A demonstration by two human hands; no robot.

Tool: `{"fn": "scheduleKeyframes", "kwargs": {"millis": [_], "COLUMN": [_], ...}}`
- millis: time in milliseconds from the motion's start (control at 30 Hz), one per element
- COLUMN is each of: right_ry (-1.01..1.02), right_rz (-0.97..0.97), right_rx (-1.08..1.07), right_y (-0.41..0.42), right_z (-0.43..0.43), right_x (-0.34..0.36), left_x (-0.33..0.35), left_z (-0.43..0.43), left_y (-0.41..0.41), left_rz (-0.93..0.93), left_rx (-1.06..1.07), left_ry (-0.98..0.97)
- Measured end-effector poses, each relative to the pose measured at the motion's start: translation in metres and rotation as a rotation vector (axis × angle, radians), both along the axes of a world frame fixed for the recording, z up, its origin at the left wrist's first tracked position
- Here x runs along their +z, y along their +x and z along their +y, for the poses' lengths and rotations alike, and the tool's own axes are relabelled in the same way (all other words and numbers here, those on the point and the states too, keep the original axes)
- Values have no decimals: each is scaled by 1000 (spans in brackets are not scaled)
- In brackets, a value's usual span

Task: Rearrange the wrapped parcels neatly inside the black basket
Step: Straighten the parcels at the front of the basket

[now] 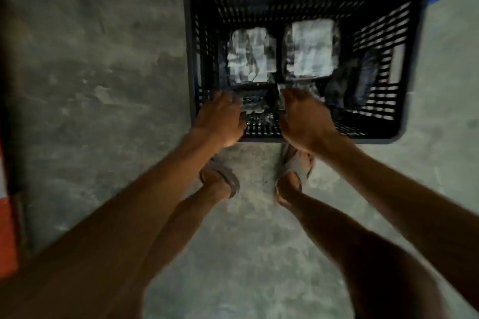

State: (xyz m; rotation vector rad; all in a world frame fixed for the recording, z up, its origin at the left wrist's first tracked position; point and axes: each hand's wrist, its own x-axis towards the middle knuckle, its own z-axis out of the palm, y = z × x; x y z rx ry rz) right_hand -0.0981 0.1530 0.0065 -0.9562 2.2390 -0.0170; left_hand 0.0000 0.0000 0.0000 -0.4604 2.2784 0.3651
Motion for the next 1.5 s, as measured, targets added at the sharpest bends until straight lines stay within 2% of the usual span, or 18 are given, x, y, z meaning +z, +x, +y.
{"fn": "scheduleKeyframes", "kwargs": {"millis": [100,233,300,400,567,700,767,867,900,967,1067,1167,1267,1333,1400,1500], "right_ry": [33,129,150,231,263,123,83,108,81,45,-224,-403,-520,-517,-456,-495], "right_rz": [140,282,304,279,379,482,496,609,566,214,-9,-321,-624,-699,-714,-767], "right_rx": [179,381,473,489,462,493,608,573,612,570,461,187,-204,-484,-688,-738], "right_y": [-20,-38,-39,-34,-24,-25,-31,-43,-48,-67,-100,-123,-142,-145,-144,-136], "right_z": [-37,-74,-85,-93,-102,-97,-88,-80,-80,-78,-79,-77,-80,-87,-90,-90], "right_x": [-100,-188,-215,-243,-268,-274,-263,-230,-233,-224,-183,-149,-132,-133,-141,-154], "left_x": [-100,-186,-218,-249,-277,-278,-260,-230,-219,-199,-156,-110,-87,-88,-96,-109], "left_z": [-30,-53,-63,-65,-55,-47,-39,-40,-43,-51,-67,-92,-104,-102,-98,-92], "left_y": [-28,-55,-59,-62,-69,-65,-61,-56,-56,-54,-58,-70,-69,-66,-64,-71], "left_rz": [-31,-148,-176,-187,-204,-161,-129,-95,-88,-20,294,499,616,565,538,517], "left_rx": [-48,-340,-338,-267,-321,-287,-307,-289,-281,-179,-56,183,603,753,794,958], "left_ry": [-208,-466,-445,-409,-561,-609,-564,-431,-384,-231,-92,75,459,631,671,654]}}
